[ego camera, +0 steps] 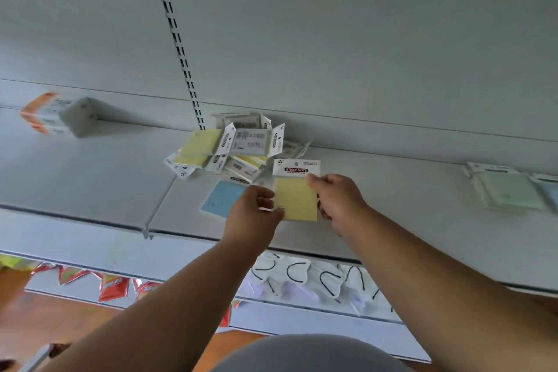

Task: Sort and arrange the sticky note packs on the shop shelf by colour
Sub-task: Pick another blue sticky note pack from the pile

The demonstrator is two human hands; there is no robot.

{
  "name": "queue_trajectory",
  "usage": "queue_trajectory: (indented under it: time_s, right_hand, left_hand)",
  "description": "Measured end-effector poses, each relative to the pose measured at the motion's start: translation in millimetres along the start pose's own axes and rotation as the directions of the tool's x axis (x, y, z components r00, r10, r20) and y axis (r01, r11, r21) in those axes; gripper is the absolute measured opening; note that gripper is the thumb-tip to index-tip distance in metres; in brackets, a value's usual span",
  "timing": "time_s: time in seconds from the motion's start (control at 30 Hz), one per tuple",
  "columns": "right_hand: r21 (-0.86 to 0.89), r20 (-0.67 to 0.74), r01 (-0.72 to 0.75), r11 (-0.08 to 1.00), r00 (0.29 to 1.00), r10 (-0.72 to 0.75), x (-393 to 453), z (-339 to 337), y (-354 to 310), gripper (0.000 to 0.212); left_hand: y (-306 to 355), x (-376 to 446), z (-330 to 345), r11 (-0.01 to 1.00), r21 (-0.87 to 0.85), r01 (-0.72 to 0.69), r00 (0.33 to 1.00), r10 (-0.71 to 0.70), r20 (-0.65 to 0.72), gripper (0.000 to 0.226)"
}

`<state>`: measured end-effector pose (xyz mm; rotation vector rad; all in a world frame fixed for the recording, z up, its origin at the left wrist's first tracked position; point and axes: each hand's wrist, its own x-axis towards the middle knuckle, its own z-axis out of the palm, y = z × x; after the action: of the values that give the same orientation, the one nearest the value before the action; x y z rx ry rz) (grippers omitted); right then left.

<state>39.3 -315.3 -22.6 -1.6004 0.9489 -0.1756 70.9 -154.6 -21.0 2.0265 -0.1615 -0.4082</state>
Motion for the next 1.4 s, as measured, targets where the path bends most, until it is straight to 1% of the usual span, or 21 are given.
queue_trajectory:
  time_s: [0.07, 0.13, 0.17, 0.2, 0.27, 0.3, 0.4, 0.47, 0.53, 0.63, 0.7, 0.77, 0.83, 0.9, 0.97, 1.07, 1.17, 1.27, 1.4]
  right_hand:
    - [-0.011, -0.050, 0.016, 1.000, 0.999, -0.016, 4, -32, 6, 0.034]
    - [-0.064, -0.085, 0.026, 0.998, 0.996, -0.032, 11, -65, 13, 0.035]
    - [-0.126, -0.111, 0.040, 0.991, 0.992, -0.054, 15, -82, 16, 0.037]
    - [-0.228, -0.139, 0.056, 0.972, 0.986, -0.089, 20, -100, 20, 0.038]
    - [-0.453, -0.185, 0.070, 0.889, 0.968, -0.170, 28, -136, 24, 0.041]
    - [-0.525, -0.199, 0.071, 0.848, 0.959, -0.203, 32, -154, 26, 0.041]
    - [-0.625, -0.188, 0.063, 0.778, 0.955, -0.228, 50, -204, 25, 0.037]
    - [-0.677, -0.153, 0.075, 0.732, 0.959, -0.239, 67, -230, 23, 0.034]
    - [-0.729, -0.113, 0.097, 0.678, 0.959, -0.259, 86, -248, 21, 0.025]
    - [-0.785, -0.062, 0.118, 0.608, 0.962, -0.266, 108, -261, 23, 0.033]
    - [-0.816, -0.032, 0.125, 0.564, 0.965, -0.259, 116, -262, 27, 0.033]
    - [-0.845, -0.037, 0.117, 0.522, 0.961, -0.275, 120, -260, 31, 0.027]
    - [-0.865, -0.046, 0.127, 0.486, 0.944, -0.328, 120, -256, 32, 0.024]
    - [-0.866, -0.026, 0.171, 0.470, 0.923, -0.384, 119, -253, 32, 0.023]
    - [-0.856, 0.002, 0.215, 0.470, 0.911, -0.412, 116, -251, 32, 0.022]
    - [-0.828, 0.048, 0.268, 0.493, 0.910, -0.413, 111, -242, 33, 0.021]
    - [-0.789, 0.110, 0.343, 0.509, 0.895, -0.432, 101, -221, 30, 0.021]
    - [-0.734, 0.164, 0.419, 0.535, 0.873, -0.459, 85, -179, 22, 0.019]
    - [-0.634, 0.246, 0.498, 0.591, 0.855, -0.457, 59, -102, 7, 0.016]
  left_hand:
    - [10, -3, 25, 0.997, 0.047, -0.053, 0.997, 0.050, 0.059, 0.026]
    - [22, -4, 51, 0.986, 0.117, -0.117, 0.988, 0.103, 0.113, 0.028]
    - [30, -4, 66, 0.977, 0.150, -0.150, 0.981, 0.128, 0.146, 0.029]
    - [38, -4, 81, 0.969, 0.173, -0.178, 0.972, 0.146, 0.183, 0.031]
    - [56, -3, 114, 0.959, 0.186, -0.216, 0.957, 0.169, 0.238, 0.034]
    - [66, -2, 131, 0.955, 0.187, -0.231, 0.952, 0.182, 0.246, 0.035]
    - [91, 3, 182, 0.939, 0.226, -0.260, 0.948, 0.203, 0.244, 0.036]
    - [102, 6, 213, 0.922, 0.278, -0.270, 0.948, 0.204, 0.242, 0.034]
    - [111, 8, 236, 0.902, 0.332, -0.276, 0.951, 0.206, 0.230, 0.031]
    - [121, 15, 258, 0.866, 0.417, -0.275, 0.958, 0.211, 0.194, 0.032]
    - [124, 18, 267, 0.843, 0.474, -0.257, 0.965, 0.192, 0.181, 0.031]
    - [124, 16, 273, 0.765, 0.585, -0.271, 0.963, 0.204, 0.178, 0.031]
    - [123, 11, 274, 0.667, 0.681, -0.301, 0.952, 0.251, 0.175, 0.033]
    - [122, 6, 271, 0.638, 0.705, -0.312, 0.946, 0.279, 0.166, 0.034]
    - [117, 3, 264, 0.665, 0.678, -0.312, 0.945, 0.292, 0.149, 0.035]
    - [107, -1, 249, 0.699, 0.644, -0.313, 0.943, 0.310, 0.122, 0.034]
    - [92, -4, 224, 0.725, 0.625, -0.290, 0.950, 0.298, 0.095, 0.033]
    - [74, -3, 185, 0.743, 0.621, -0.250, 0.958, 0.281, 0.050, 0.031]
    - [49, 6, 115, 0.755, 0.624, -0.203, 0.961, 0.277, -0.022, 0.028]
